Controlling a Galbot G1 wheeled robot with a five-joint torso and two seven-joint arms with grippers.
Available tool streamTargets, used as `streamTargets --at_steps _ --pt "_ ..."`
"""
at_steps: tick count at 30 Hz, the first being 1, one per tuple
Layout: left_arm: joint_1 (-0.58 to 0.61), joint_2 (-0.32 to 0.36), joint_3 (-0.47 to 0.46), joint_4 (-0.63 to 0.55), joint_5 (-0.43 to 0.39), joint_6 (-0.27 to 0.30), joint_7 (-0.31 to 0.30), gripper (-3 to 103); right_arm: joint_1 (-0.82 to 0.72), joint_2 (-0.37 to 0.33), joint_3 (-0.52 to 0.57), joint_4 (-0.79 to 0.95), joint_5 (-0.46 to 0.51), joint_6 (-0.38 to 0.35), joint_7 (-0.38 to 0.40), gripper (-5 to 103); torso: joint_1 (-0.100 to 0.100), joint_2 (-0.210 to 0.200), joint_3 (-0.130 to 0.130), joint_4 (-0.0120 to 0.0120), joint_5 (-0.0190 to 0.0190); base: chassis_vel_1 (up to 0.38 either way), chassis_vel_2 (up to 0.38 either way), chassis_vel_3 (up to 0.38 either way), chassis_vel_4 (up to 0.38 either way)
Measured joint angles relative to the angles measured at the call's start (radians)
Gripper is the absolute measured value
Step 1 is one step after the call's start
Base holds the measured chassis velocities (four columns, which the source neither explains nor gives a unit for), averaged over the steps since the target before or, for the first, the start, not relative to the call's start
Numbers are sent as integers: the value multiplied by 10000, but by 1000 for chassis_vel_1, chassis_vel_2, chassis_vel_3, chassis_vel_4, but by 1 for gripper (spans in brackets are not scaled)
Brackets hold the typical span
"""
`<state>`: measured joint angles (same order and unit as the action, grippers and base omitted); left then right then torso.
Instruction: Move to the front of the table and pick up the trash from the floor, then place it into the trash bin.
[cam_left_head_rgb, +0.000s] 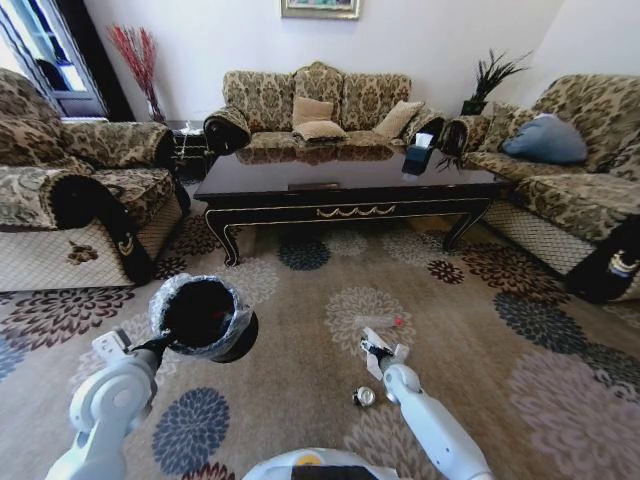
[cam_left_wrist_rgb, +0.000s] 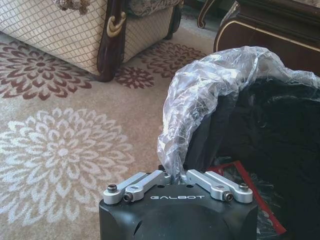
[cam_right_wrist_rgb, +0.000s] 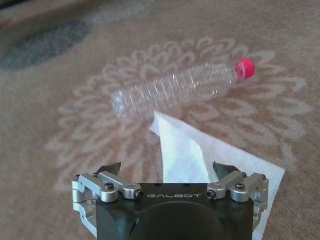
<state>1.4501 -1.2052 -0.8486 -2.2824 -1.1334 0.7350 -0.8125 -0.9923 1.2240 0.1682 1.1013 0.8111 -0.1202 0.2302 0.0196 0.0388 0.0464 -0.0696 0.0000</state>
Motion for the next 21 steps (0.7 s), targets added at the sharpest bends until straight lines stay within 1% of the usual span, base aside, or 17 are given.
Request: streamTargets --at_steps 4,6,8,10,11,13,15,17,19,20,21 --pt "4 8 -8 -14 0 0 13 2 226 128 -92 -472 -387 146 -1 100 0 0 0 2 0 0 0 0 0" --pt "2 -10 25 -14 5 0 15 2 480 278 -199 -1082 -1055 387 82 100 0 0 0 2 1 0 0 0 0" --pt "-10 -35 77 -14 11 3 17 2 649 373 -228 -1468 -1425 468 183 100 0 0 0 2 0 0 0 0 0" --pt "-15 -38 90 -14 15 3 17 2 686 392 -228 -1547 -1488 482 202 100 0 0 0 1 0 0 0 0 0" --pt "-31 -41 113 -14 21 3 19 2 766 435 -227 -1727 -1660 516 231 103 1 0 0 2 0 0 0 0 0" --pt "-60 -41 140 25 38 3 24 2 852 484 -210 -2000 -1947 564 242 97 0 1 0 2 0 0 0 0 0" --pt "-69 -41 145 39 42 3 23 2 875 497 -195 -2083 -2031 578 243 97 0 0 0 2 0 0 0 0 0" --pt "-119 -31 185 103 46 4 26 2 968 550 -124 -2345 -2188 633 236 88 0 0 -1 3 0 0 0 0 0" --pt "-128 -28 192 111 46 4 26 2 980 557 -111 -2377 -2195 635 234 88 0 0 -1 4 0 0 0 0 0" --pt "-152 -22 206 131 48 4 26 2 991 563 -94 -2404 -2200 637 232 83 0 1 -1 5 0 0 0 0 0" --pt "-193 -10 234 165 48 4 26 2 1000 562 -49 -2429 -2200 643 248 72 0 1 -2 6 -1 0 0 0 0"
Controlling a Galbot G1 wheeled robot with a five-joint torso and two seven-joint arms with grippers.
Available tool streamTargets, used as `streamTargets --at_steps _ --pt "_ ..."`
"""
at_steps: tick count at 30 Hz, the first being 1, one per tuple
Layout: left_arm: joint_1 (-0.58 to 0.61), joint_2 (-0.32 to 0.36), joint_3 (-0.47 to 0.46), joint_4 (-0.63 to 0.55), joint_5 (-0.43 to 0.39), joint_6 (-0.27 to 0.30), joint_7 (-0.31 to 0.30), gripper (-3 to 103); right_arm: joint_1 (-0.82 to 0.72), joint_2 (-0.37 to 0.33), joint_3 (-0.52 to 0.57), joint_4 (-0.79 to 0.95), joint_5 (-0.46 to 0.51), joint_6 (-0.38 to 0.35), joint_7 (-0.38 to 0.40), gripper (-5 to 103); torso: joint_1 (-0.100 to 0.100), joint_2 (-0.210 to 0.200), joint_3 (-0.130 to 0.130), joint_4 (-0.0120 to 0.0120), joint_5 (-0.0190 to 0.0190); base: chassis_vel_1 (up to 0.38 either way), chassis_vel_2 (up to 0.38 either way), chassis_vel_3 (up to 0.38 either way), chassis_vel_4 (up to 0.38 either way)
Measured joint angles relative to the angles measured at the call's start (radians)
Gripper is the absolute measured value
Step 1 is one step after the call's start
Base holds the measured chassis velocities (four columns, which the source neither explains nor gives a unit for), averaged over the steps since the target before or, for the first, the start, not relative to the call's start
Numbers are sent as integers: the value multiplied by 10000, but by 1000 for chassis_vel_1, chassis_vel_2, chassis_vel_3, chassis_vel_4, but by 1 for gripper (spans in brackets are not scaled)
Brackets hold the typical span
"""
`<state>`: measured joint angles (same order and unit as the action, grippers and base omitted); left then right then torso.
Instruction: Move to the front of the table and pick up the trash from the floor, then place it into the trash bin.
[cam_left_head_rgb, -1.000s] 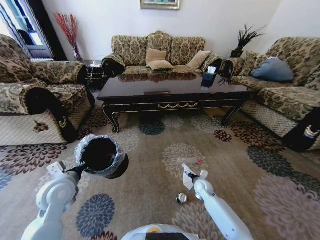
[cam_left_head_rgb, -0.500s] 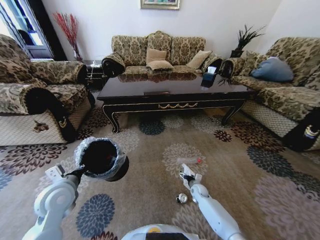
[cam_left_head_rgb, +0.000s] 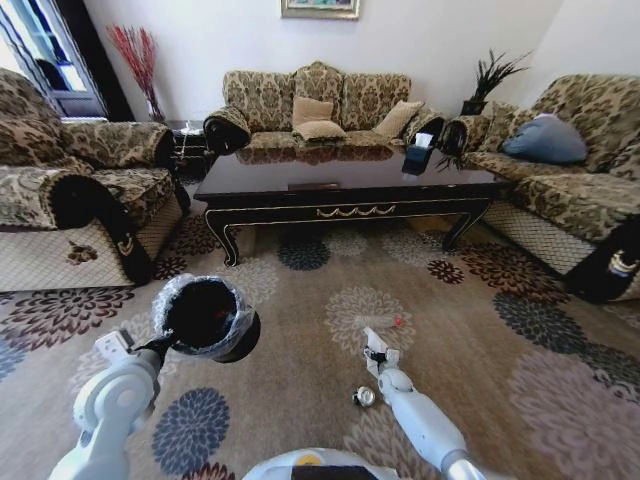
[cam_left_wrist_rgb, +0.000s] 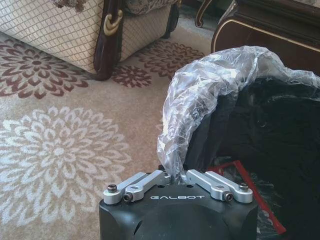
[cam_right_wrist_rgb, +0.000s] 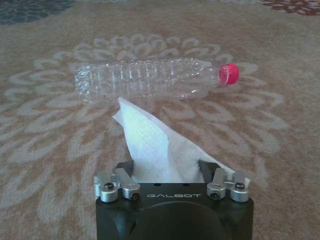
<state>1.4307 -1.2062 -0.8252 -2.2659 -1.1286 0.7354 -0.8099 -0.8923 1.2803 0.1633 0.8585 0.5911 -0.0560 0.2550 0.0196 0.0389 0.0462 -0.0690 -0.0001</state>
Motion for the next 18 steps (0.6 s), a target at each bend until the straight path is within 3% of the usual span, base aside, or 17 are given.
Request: streamTargets --at_steps 3,6,8,11,14,16,18 --pt "-30 3 42 38 1 0 1 2 -10 -21 20 32 1 13 18 66 0 0 0 -2 1 0 0 0 0" --pt "-102 -19 146 163 85 0 6 2 -67 -78 79 108 -1 116 31 50 1 0 1 -5 2 0 0 0 0" --pt "-111 -22 165 178 98 0 6 2 -78 -85 93 124 -2 132 31 50 1 0 1 -5 1 0 0 0 0" --pt "-206 -25 335 252 137 0 9 2 -215 -209 197 387 20 210 45 33 1 -1 1 -8 1 0 0 0 0" --pt "-253 -33 454 279 152 0 12 2 -344 -309 257 660 76 294 46 33 2 0 1 -7 3 0 0 0 0" --pt "-343 -72 693 345 211 0 12 2 -616 -591 336 1297 256 465 40 16 2 -1 1 -5 3 0 0 0 0" --pt "-434 -102 889 418 277 0 16 2 -818 -866 400 1850 360 658 -45 11 3 -1 1 -4 3 0 0 0 0"
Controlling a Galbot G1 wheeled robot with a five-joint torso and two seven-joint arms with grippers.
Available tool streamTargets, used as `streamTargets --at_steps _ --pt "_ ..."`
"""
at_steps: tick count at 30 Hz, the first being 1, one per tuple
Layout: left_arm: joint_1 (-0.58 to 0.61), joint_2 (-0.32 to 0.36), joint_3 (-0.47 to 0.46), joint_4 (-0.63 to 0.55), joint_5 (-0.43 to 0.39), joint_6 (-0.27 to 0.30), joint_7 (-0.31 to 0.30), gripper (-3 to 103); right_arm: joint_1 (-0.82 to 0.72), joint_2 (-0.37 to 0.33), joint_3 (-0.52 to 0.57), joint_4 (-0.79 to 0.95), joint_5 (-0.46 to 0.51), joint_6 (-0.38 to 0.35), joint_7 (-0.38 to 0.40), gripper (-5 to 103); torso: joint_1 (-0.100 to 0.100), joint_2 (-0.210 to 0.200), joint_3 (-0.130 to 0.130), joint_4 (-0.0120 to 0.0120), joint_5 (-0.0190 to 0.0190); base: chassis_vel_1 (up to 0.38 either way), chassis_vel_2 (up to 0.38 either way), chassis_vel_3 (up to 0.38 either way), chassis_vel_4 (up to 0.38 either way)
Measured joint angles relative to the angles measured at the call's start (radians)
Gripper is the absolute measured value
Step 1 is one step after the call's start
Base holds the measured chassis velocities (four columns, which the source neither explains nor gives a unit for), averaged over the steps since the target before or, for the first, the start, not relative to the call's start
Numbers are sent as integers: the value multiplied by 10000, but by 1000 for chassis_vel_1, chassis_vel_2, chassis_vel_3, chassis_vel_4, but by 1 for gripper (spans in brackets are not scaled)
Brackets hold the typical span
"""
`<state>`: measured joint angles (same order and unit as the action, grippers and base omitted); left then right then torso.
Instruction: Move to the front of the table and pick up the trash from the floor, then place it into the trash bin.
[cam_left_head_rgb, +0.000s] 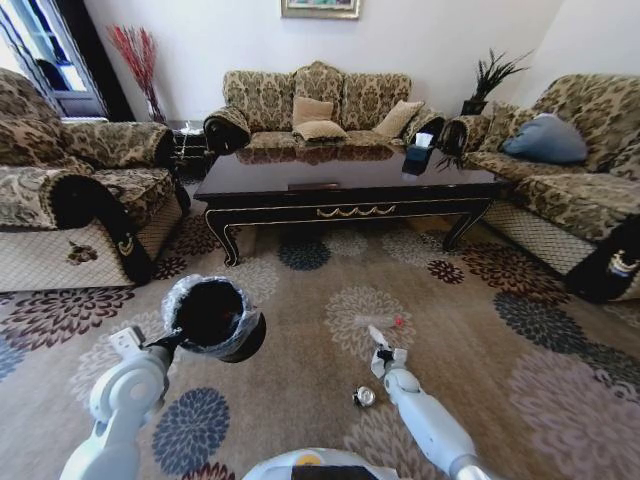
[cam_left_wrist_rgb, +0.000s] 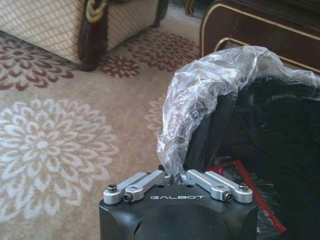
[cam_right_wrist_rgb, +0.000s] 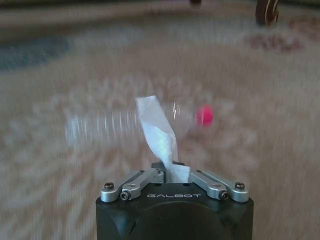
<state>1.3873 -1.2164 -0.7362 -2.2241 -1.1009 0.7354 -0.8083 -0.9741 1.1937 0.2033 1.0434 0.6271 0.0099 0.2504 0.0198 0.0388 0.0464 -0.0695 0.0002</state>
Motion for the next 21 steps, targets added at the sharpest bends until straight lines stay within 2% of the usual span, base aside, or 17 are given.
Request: streamTargets --at_steps 1,2,4,6,8,12,16,21 --pt "-69 -12 134 55 49 0 10 2 -161 -236 64 466 48 196 -117 5 0 0 0 -1 1 0 0 0 0" --pt "-69 -12 134 55 49 0 10 2 -161 -236 64 466 48 196 -117 5 0 0 0 -1 1 0 0 0 0" --pt "-290 -26 507 251 140 0 95 2 -490 -787 217 1649 278 623 -393 1 0 0 0 -2 -2 0 0 0 0" --pt "-345 -26 590 305 162 0 104 2 -566 -926 238 1961 395 704 -441 1 0 0 0 -3 -1 0 0 0 0" --pt "-590 -14 971 542 225 0 126 2 -808 -1400 293 3141 935 1067 -636 0 0 0 0 1 -4 0 0 0 0" --pt "-916 57 1499 869 414 0 213 2 -974 -1817 262 4209 1568 1326 -842 0 0 0 0 0 -1 0 0 0 0" --pt "-1530 183 2347 1425 676 0 294 2 -1050 -2347 -123 5958 2332 1529 -1003 0 0 0 0 3 0 0 0 0 0" --pt "-2303 192 3266 2049 843 0 319 2 -711 -2887 -932 7107 2521 1705 -1226 0 0 0 0 0 -2 0 0 0 0"
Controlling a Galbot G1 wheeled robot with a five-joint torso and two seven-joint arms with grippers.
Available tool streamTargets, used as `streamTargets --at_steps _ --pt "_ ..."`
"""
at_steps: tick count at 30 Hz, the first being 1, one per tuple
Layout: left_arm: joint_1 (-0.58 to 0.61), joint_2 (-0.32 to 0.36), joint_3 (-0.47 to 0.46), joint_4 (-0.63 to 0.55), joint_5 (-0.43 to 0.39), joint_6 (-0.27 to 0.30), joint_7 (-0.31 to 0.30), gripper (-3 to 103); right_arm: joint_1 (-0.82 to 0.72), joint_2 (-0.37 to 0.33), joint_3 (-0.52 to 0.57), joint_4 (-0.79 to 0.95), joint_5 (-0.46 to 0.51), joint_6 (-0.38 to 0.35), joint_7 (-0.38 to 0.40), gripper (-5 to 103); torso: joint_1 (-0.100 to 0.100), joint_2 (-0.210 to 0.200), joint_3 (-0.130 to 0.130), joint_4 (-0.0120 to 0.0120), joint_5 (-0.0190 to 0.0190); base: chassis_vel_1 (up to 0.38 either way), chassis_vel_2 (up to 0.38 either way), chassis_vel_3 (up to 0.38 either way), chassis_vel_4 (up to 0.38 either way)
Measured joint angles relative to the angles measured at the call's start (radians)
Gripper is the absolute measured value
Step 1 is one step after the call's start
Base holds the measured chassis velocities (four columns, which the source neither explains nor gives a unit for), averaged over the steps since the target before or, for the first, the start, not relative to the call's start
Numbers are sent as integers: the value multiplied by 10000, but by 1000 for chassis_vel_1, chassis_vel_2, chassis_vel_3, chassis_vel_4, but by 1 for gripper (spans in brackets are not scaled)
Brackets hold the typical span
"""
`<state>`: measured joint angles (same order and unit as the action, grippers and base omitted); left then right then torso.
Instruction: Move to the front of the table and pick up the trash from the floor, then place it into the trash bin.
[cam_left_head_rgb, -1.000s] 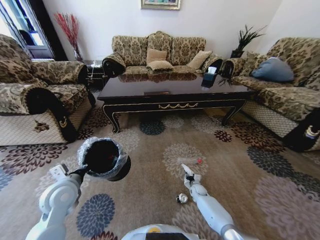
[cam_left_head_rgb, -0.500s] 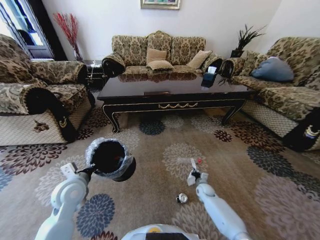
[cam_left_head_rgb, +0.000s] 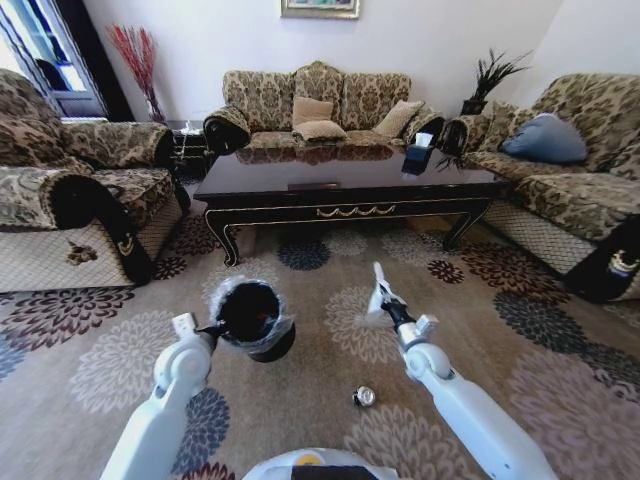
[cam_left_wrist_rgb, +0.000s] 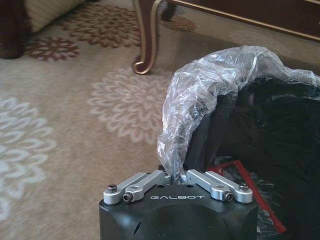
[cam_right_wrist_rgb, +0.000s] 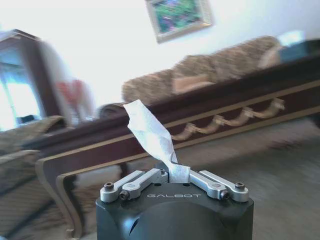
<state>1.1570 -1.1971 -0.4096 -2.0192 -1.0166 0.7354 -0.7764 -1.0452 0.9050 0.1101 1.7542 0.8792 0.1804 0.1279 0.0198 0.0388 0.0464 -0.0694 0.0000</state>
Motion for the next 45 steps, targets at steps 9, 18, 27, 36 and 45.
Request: streamTargets --at_steps 9,18,27,36,45 --pt "-1727 60 1895 1400 -305 0 -464 2 878 -1029 -1099 648 -149 348 -464 0 0 0 1 1 4 0 0 0 0" --pt "-2929 -403 3280 2242 -659 0 -727 2 1068 -2125 -1443 1828 -220 475 -819 0 -1 0 0 -3 1 0 0 0 0" --pt "-3197 -786 3770 2130 -677 0 -720 2 600 -2063 -1397 2029 -590 573 -910 0 -1 2 -1 0 3 0 0 0 0" --pt "-3072 -1004 3840 1999 -534 0 -583 2 669 -1609 -1854 1759 -739 586 -896 0 -1 3 -1 1 0 0 0 0 0" --pt "-3321 -1128 4043 2042 -521 0 -479 2 811 -1453 -2372 1458 -981 629 -895 0 -1 3 -1 -1 0 0 0 0 0"
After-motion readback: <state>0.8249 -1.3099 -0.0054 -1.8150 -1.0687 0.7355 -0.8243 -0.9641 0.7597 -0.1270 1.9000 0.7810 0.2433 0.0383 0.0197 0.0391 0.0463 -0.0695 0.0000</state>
